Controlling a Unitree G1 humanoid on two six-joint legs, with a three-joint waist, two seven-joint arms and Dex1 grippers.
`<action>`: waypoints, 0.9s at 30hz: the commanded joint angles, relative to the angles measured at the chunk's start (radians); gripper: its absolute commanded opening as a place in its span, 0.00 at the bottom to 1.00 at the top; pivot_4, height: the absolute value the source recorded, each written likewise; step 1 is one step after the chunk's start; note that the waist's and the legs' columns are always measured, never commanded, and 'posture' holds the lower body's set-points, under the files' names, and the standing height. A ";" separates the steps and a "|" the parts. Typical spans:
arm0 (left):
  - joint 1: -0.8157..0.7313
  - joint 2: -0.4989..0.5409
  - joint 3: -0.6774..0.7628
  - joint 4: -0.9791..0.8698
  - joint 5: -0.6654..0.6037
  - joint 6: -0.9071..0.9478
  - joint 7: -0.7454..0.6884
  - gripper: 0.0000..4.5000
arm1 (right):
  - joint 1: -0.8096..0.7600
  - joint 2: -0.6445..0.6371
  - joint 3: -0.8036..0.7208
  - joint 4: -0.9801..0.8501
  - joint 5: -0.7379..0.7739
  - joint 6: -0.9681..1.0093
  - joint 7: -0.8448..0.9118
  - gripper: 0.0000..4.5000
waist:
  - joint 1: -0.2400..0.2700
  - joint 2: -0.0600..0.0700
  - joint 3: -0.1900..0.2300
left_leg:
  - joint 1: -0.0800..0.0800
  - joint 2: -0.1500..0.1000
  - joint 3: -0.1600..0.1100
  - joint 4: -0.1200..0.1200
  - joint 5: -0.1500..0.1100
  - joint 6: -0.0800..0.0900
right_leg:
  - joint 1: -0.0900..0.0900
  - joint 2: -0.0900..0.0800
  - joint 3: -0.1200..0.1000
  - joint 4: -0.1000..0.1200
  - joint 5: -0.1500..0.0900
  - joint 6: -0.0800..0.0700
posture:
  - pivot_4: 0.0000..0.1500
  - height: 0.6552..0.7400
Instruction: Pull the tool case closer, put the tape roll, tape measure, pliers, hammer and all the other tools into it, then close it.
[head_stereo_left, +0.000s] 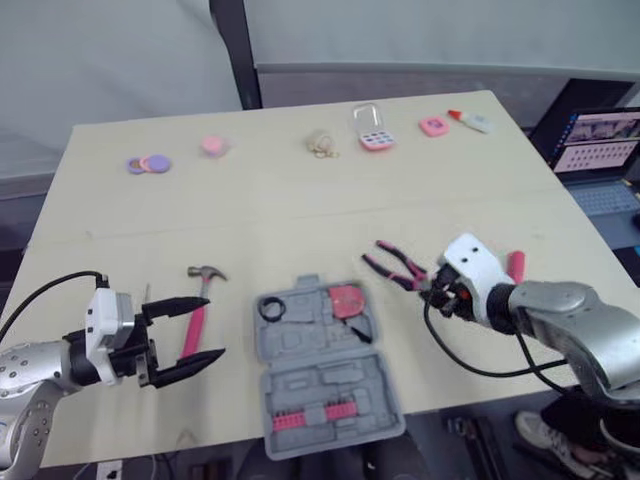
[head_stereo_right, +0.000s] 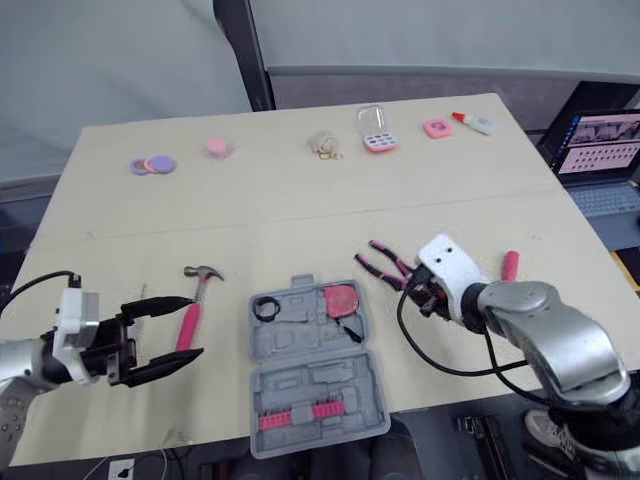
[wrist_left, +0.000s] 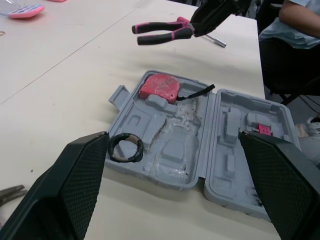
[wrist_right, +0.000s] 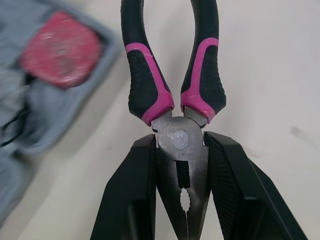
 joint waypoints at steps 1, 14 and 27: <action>0.042 -0.017 0.045 -0.043 -0.018 -0.030 -0.011 1.00 | -0.097 -0.078 0.080 -0.018 0.032 -0.059 0.178 0.21 | 0.000 0.000 0.000 | 0.000 0.000 0.000 0.000 0.000 0.000 | 0.000 0.000 0.000 0.000 0.000 0.000 | 1.00 1.00; 0.241 -0.083 0.140 -0.098 -0.009 -0.101 -0.021 1.00 | -0.470 -0.042 0.513 0.113 -0.202 -0.246 0.535 0.21 | 0.000 -0.002 0.001 | -0.002 0.002 -0.002 0.001 0.000 -0.001 | -0.001 -0.002 -0.002 -0.001 0.000 0.000 | 1.00 1.00; 0.306 -0.114 0.148 -0.018 0.023 -0.202 -0.071 1.00 | -0.594 0.212 0.644 0.240 -0.296 -0.143 0.508 0.21 | -0.006 -0.002 0.001 | -0.007 0.002 -0.005 0.004 0.000 -0.001 | -0.005 -0.002 -0.006 0.000 0.000 0.000 | 1.00 1.00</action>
